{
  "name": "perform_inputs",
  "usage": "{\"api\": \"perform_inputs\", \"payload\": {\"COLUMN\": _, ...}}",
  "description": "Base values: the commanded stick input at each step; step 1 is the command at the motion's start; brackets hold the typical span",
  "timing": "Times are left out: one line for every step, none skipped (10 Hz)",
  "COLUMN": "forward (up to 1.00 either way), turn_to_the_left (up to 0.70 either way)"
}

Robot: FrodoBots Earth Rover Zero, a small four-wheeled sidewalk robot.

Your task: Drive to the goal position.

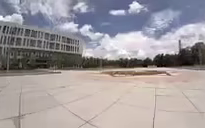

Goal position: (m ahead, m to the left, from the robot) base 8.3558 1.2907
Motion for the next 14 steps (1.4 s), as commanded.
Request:
{"api": "perform_inputs", "payload": {"forward": 0.7, "turn_to_the_left": 0.02}}
{"api": "perform_inputs", "payload": {"forward": 0.7, "turn_to_the_left": 0.03}}
{"api": "perform_inputs", "payload": {"forward": 0.7, "turn_to_the_left": 0.02}}
{"api": "perform_inputs", "payload": {"forward": 0.7, "turn_to_the_left": 0.06}}
{"api": "perform_inputs", "payload": {"forward": 0.7, "turn_to_the_left": 0.04}}
{"api": "perform_inputs", "payload": {"forward": 0.7, "turn_to_the_left": 0.06}}
{"api": "perform_inputs", "payload": {"forward": 0.7, "turn_to_the_left": 0.1}}
{"api": "perform_inputs", "payload": {"forward": 0.7, "turn_to_the_left": 0.08}}
{"api": "perform_inputs", "payload": {"forward": 0.7, "turn_to_the_left": 0.1}}
{"api": "perform_inputs", "payload": {"forward": 0.7, "turn_to_the_left": 0.11}}
{"api": "perform_inputs", "payload": {"forward": 0.7, "turn_to_the_left": 0.1}}
{"api": "perform_inputs", "payload": {"forward": 0.7, "turn_to_the_left": 0.06}}
{"api": "perform_inputs", "payload": {"forward": 0.7, "turn_to_the_left": 0.04}}
{"api": "perform_inputs", "payload": {"forward": 0.7, "turn_to_the_left": 0.05}}
